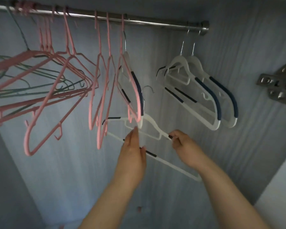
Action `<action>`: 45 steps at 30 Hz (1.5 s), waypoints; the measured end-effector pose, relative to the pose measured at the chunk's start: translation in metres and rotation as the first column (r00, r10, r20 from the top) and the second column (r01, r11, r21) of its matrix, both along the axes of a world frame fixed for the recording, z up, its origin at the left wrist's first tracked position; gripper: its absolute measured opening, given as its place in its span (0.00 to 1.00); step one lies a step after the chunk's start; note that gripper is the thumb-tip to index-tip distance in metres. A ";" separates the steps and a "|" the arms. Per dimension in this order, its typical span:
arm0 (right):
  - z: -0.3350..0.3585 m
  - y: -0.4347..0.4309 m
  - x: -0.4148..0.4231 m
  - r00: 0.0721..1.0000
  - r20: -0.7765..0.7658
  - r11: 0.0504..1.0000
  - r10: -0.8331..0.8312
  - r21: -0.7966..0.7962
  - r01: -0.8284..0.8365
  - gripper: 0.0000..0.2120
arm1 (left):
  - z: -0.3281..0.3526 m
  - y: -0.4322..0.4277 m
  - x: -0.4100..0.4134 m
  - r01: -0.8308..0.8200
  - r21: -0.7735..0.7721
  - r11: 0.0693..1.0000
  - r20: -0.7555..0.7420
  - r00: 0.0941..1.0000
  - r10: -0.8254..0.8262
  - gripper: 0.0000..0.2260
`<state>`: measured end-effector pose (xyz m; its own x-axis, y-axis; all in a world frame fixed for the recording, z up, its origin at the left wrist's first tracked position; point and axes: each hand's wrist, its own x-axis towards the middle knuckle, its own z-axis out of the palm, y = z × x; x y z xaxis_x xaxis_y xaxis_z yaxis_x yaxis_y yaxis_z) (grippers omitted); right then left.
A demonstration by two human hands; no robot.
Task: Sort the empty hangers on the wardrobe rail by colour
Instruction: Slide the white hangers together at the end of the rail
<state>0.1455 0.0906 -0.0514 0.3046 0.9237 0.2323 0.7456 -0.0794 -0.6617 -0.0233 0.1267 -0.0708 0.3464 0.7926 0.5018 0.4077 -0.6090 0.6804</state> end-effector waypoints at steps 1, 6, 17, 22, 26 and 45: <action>-0.008 -0.005 0.006 0.998 0.062 1.000 -0.004 0.014 0.003 0.10 | -0.003 0.011 -0.005 -0.033 -0.069 0.997 -0.043 0.999 0.030 0.28; -0.041 -0.021 0.019 0.984 0.143 0.994 0.107 0.005 -0.109 0.19 | -0.024 0.054 -0.059 -0.269 -0.115 0.956 -0.543 0.823 0.166 0.37; -0.090 0.017 0.020 0.986 0.027 0.965 -0.165 0.213 0.156 0.15 | -0.011 0.037 -0.158 -0.147 -0.257 0.955 -0.266 0.961 0.076 0.13; -0.083 0.015 -0.029 0.947 -0.248 0.940 -0.204 0.219 0.260 0.18 | 0.001 -0.016 -0.131 -0.233 -0.055 0.971 -0.207 0.954 0.217 0.09; -0.043 -0.012 -0.081 0.843 -0.527 0.990 0.107 0.133 -0.043 0.25 | -0.012 -0.050 -0.094 -0.285 0.052 0.957 -0.081 0.954 0.288 0.04; 0.063 -0.020 -0.027 0.872 -0.453 0.943 0.186 0.332 -0.029 0.19 | -0.019 -0.073 0.017 0.315 0.213 0.925 0.011 0.946 -0.325 0.30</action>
<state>0.1186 0.0702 0.0115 0.3526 0.8633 0.3610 0.3284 0.2471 -0.9116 -0.0058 0.0533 -0.0902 0.5375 0.5213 0.6628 0.1392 -0.8301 0.5400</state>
